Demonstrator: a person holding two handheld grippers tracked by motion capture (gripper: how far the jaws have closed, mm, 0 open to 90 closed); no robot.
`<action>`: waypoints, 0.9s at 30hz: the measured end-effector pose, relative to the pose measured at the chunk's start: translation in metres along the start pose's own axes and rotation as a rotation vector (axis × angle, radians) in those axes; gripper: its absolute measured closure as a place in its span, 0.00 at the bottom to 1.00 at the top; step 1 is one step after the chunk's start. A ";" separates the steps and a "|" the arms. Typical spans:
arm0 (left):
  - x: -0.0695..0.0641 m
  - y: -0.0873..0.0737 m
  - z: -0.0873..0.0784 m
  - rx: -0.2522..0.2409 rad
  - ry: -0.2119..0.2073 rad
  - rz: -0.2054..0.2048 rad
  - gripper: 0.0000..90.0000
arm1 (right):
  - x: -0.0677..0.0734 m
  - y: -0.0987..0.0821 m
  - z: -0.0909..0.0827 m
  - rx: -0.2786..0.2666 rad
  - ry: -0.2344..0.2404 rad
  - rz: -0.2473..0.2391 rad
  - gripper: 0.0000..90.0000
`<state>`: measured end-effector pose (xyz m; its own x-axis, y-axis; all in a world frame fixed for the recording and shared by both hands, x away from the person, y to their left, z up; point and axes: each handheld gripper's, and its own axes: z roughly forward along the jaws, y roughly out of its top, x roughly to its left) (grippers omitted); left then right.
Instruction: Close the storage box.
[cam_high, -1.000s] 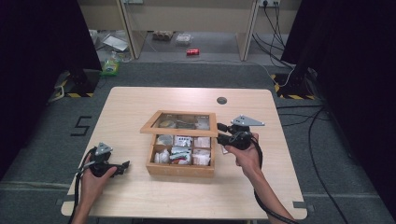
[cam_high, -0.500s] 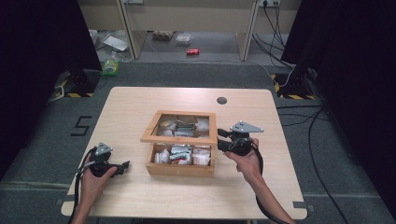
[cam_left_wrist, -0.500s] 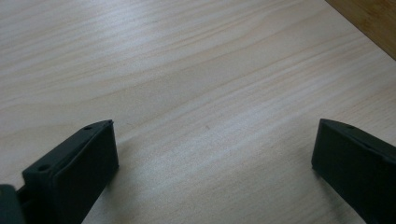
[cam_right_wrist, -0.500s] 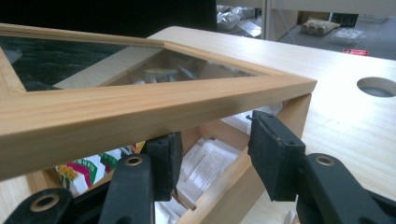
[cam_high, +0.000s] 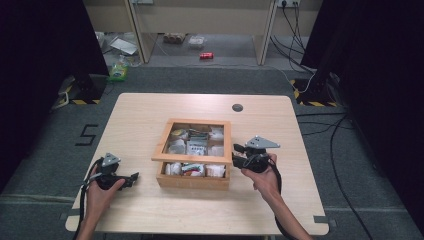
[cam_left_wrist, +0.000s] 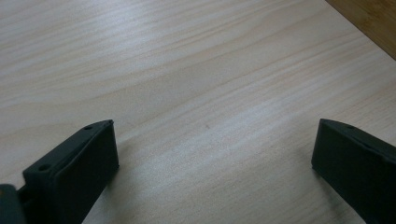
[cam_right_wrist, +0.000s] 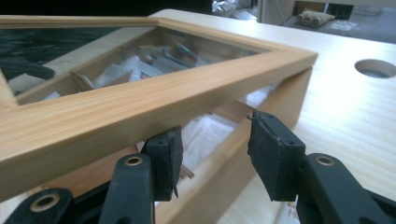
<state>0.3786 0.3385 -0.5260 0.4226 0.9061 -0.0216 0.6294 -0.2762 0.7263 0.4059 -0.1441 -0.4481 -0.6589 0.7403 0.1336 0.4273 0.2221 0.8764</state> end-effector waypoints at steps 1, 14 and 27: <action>0.000 0.000 0.000 0.000 0.000 0.000 0.00 | -0.001 -0.001 -0.001 0.004 -0.008 0.002 0.61; 0.000 0.000 0.000 0.000 0.001 -0.001 0.00 | -0.020 -0.018 0.000 0.008 -0.035 0.057 0.61; 0.000 0.000 0.000 0.000 0.001 -0.001 0.00 | -0.042 -0.020 -0.013 0.010 -0.102 0.079 0.56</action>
<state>0.3780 0.3385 -0.5260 0.4209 0.9068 -0.0219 0.6300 -0.2749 0.7263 0.4169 -0.1881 -0.4648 -0.5567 0.8163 0.1541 0.4818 0.1661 0.8604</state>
